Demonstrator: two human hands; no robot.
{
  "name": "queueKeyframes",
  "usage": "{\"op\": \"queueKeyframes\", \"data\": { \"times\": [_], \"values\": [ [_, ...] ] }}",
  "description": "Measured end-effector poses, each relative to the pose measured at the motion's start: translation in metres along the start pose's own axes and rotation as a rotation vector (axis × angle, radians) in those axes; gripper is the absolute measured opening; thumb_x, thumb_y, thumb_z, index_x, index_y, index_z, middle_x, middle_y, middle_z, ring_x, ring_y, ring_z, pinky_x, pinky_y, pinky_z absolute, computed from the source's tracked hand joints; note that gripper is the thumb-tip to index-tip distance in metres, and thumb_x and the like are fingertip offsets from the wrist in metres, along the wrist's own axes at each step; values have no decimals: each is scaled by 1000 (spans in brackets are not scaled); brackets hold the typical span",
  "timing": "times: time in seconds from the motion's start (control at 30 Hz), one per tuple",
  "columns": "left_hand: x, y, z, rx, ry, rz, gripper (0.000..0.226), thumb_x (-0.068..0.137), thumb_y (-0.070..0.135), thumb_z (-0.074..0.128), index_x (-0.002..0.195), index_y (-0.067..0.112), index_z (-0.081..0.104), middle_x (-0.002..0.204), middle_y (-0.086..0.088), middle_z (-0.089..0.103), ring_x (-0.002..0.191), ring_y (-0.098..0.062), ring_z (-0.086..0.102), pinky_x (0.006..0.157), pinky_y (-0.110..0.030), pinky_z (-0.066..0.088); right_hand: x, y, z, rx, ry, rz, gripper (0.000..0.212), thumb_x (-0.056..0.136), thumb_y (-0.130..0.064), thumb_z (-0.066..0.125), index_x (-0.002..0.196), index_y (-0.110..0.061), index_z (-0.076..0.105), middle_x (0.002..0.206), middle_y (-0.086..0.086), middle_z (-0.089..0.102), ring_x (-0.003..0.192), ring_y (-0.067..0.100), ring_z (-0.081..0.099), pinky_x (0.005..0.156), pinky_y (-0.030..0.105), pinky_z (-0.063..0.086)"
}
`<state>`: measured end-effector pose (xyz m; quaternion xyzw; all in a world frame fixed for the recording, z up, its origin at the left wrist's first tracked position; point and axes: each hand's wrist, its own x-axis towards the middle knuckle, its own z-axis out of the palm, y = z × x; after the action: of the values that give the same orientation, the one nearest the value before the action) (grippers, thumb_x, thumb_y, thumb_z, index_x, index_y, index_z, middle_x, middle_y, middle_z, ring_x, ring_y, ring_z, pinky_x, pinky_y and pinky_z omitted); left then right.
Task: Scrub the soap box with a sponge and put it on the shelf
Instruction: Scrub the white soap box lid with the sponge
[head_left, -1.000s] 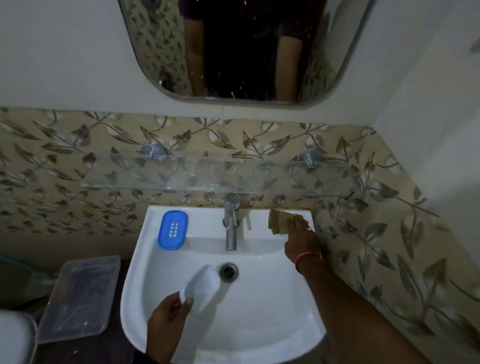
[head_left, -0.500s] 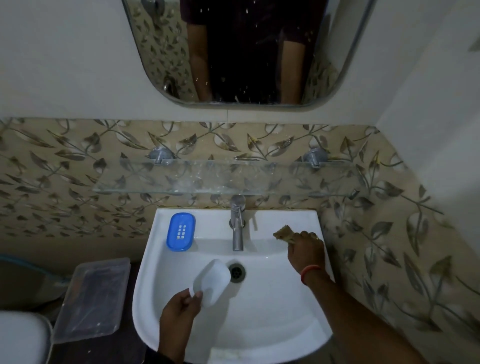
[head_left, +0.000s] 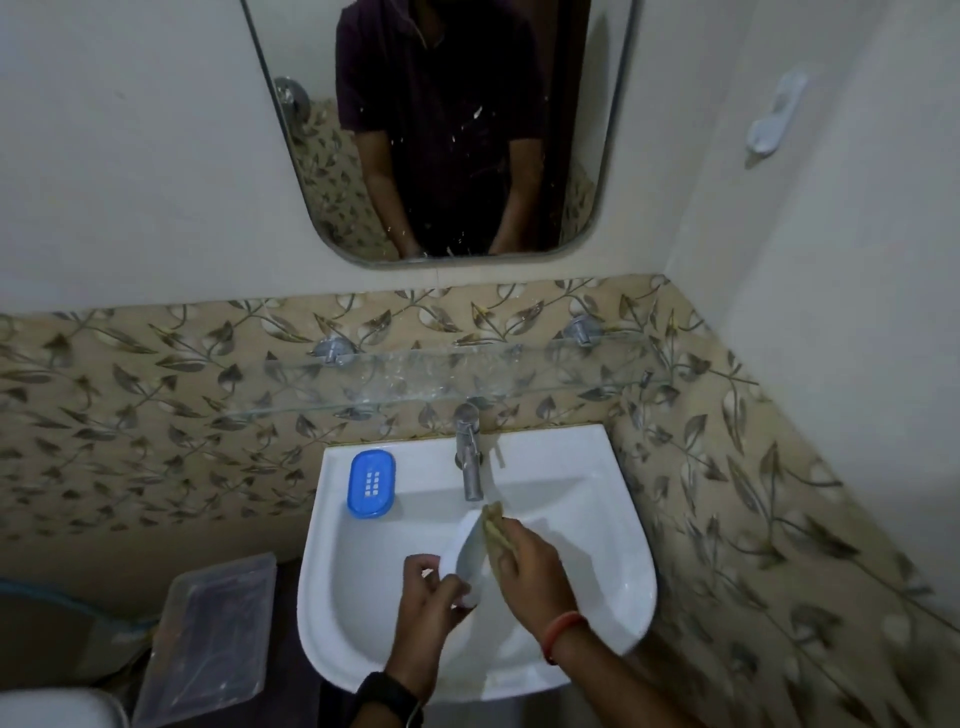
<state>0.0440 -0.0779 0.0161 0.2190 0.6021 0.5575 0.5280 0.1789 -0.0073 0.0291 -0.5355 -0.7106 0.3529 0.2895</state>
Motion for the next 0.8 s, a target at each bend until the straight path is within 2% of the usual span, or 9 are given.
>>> {"op": "queueKeyframes", "data": {
  "times": [0.07,0.17,0.23,0.3,0.4,0.53,0.67,0.73,0.8],
  "values": [
    [-9,10,7,28,-72,29,28,71,17,58,95,31,53,104,-18,65,94,-30,64,75,-38,62,-5,-15,2,-41,72,0,27,97,-21,52,122,-21,61,115,-1,68,105,13,63,92,22,54],
    [-12,20,13,1,-148,40,46,75,20,55,117,38,57,123,-12,64,113,-34,62,85,-44,61,-8,-30,0,-47,146,5,31,95,-23,56,126,-20,60,116,-1,67,104,13,63,89,20,53],
    [-14,27,19,-69,-218,46,47,78,26,57,123,37,61,131,-7,65,120,-30,61,86,-44,59,-8,-37,-4,-19,184,14,33,93,-22,60,126,-19,60,115,0,67,103,14,64,89,21,54],
    [-16,36,26,-148,-272,55,47,83,37,59,130,34,59,136,-5,64,124,-27,60,87,-43,57,-9,-43,-9,16,218,19,28,90,-20,64,117,-19,65,107,2,70,95,14,66,85,24,57],
    [-14,54,32,-231,-296,41,44,96,48,54,138,34,57,139,-5,63,127,-26,60,88,-35,57,-16,-54,-13,-10,139,-104,15,89,-27,62,100,-23,72,93,-3,75,82,8,67,77,24,59],
    [-10,63,33,-287,-294,28,49,95,52,53,138,30,58,141,-6,62,127,-24,60,88,-31,57,-23,-62,-24,-143,31,-257,21,89,-36,57,103,-28,71,93,-5,75,83,10,67,82,20,57],
    [-13,63,41,-302,-286,13,48,96,50,49,137,29,59,138,-8,63,128,-30,58,89,-43,56,-4,-69,-44,-249,208,-196,18,88,-25,61,97,-20,75,92,4,75,81,18,68,80,31,58],
    [-17,68,44,-336,-267,-27,55,88,50,56,137,25,60,137,-12,64,128,-35,57,83,-42,59,9,-75,-53,-229,317,-114,21,89,-21,61,104,-14,74,97,9,75,85,21,68,82,31,58],
    [-19,71,45,-370,-258,-44,59,85,49,59,138,23,58,135,-14,64,126,-34,58,81,-42,61,15,-81,-56,-198,358,-122,23,90,-18,62,110,-12,72,101,9,74,90,22,68,83,29,56]
  ]
}}
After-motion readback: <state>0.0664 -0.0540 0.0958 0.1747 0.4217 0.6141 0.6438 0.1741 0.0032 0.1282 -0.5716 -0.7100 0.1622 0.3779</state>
